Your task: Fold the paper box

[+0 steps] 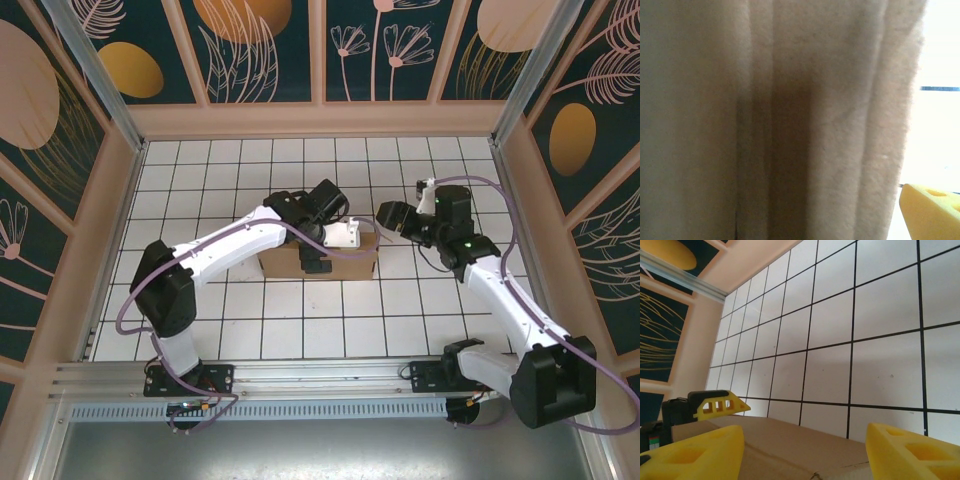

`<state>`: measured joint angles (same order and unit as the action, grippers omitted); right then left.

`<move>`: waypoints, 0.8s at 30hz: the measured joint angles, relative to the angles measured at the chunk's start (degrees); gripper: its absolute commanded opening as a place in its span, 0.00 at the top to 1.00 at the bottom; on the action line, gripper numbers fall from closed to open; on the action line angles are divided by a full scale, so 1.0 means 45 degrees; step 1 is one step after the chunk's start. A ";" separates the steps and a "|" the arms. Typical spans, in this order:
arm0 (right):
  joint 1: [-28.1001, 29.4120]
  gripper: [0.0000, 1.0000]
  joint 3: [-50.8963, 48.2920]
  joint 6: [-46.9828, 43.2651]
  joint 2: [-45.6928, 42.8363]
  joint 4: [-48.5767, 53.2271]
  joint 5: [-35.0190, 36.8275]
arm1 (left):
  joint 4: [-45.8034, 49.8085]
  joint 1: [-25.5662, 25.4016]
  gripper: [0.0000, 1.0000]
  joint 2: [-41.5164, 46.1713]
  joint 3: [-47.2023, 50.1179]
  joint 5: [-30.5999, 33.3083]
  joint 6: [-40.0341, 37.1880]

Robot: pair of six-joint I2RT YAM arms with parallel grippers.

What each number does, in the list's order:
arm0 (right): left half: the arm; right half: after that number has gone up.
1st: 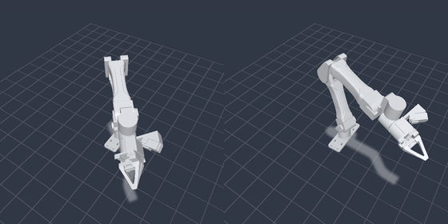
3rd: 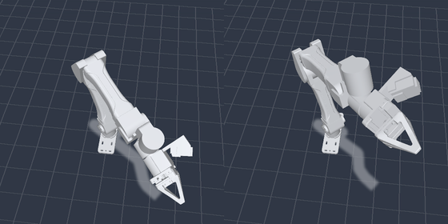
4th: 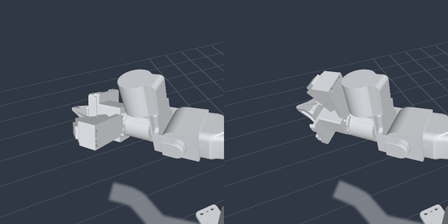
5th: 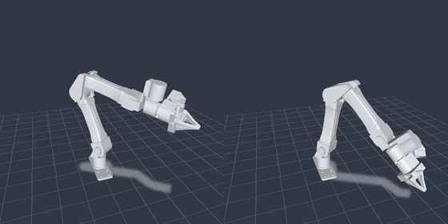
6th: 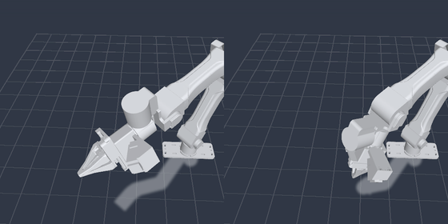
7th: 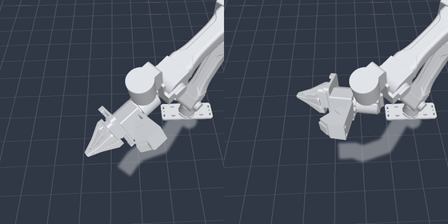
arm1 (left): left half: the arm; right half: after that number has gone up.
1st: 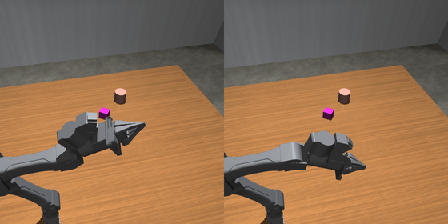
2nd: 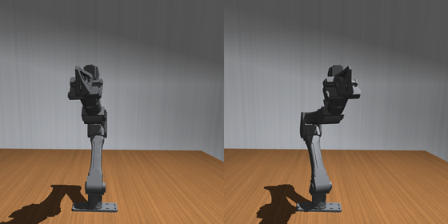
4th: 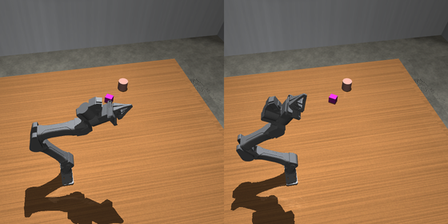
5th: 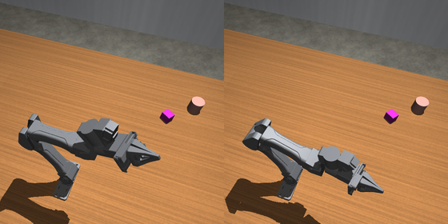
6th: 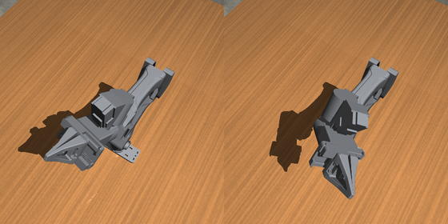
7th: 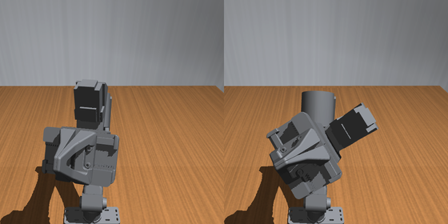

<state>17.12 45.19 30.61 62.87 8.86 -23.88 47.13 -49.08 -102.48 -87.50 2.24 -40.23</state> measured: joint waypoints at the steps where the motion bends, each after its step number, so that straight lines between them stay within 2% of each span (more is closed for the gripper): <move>1: 0.0262 0.34 0.0131 -0.0146 0.0000 0.0165 0.0330 | -0.0185 0.0000 0.01 0.0078 0.0155 0.0034 0.0000; 6: 0.1370 0.36 0.0359 -0.0840 -0.0029 0.0588 0.2069 | -0.0957 0.0000 0.01 0.0384 0.0855 0.0034 0.0000; 10: 0.1642 0.38 0.0340 -0.1122 -0.0029 0.0835 0.2992 | -0.1457 0.0000 0.01 0.0476 0.1122 0.0039 0.0000; 24: 0.3759 0.45 -0.0967 -0.1049 -0.0447 0.0675 0.5323 | -0.2793 0.0000 0.01 0.2108 0.2006 0.0010 0.0078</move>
<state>34.04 40.84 25.89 60.86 11.90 0.08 34.57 -49.08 -92.99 -78.48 2.28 -39.88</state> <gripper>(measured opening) 0.558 0.987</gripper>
